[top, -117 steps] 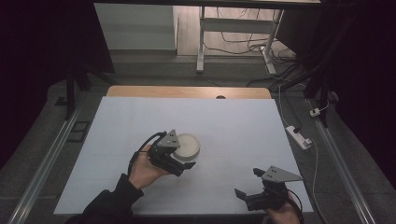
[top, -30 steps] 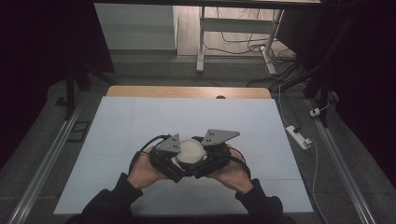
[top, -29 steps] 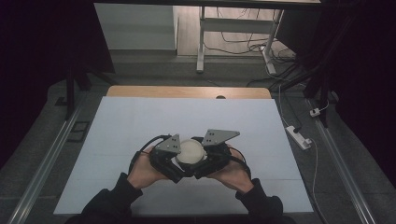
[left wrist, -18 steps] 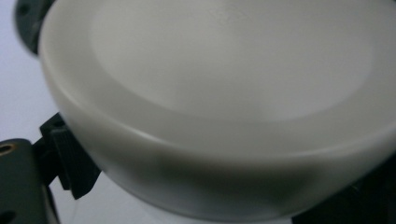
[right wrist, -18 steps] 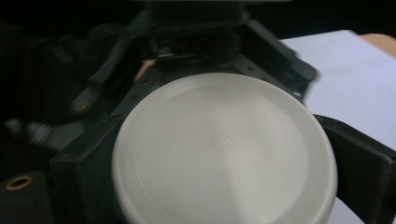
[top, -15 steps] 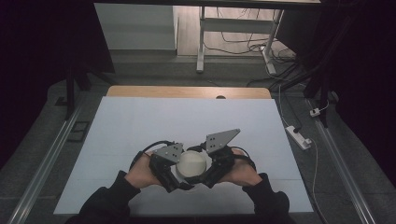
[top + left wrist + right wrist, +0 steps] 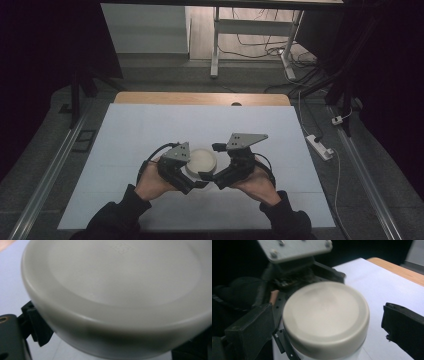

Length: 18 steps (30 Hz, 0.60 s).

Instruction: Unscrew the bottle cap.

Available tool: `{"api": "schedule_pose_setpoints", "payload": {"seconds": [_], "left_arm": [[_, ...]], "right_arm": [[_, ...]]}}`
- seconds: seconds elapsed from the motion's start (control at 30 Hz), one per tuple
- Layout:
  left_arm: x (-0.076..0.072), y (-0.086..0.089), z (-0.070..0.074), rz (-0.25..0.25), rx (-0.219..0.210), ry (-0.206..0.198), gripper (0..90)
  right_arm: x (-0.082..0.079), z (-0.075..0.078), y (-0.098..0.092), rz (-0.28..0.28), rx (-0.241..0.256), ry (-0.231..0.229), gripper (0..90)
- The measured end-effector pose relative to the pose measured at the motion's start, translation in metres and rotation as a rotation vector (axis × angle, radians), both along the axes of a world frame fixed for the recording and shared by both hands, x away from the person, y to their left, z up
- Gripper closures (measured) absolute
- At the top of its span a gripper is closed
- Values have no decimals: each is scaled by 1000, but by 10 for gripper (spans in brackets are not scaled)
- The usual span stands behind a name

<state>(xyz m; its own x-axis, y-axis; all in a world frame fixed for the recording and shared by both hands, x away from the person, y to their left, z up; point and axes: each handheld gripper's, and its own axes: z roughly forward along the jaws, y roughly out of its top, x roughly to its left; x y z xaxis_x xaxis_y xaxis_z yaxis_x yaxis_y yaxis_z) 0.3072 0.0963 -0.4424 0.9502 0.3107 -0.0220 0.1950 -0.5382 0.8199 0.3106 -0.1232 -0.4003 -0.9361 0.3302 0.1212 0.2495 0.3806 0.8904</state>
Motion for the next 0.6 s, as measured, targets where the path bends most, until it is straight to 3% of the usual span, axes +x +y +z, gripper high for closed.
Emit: {"api": "schedule_pose_setpoints", "payload": {"seconds": [0.13, 0.37, 0.5, 0.6], "left_arm": [[-2, -3, 2, 49, 12, -13, 71], [-10, -10, 6, 34, 21, -39, 71], [-9, -9, 7, 5, 15, -33, 71], [-9, -6, 7, -82, -5, -23, 71]], "right_arm": [[-4, -5, 9, -42, -22, -23, 0], [-7, -11, 17, -55, -29, -38, 55], [-11, -8, 17, -42, -34, -74, 67], [-11, -6, 15, 9, -34, -67, 68]]}}
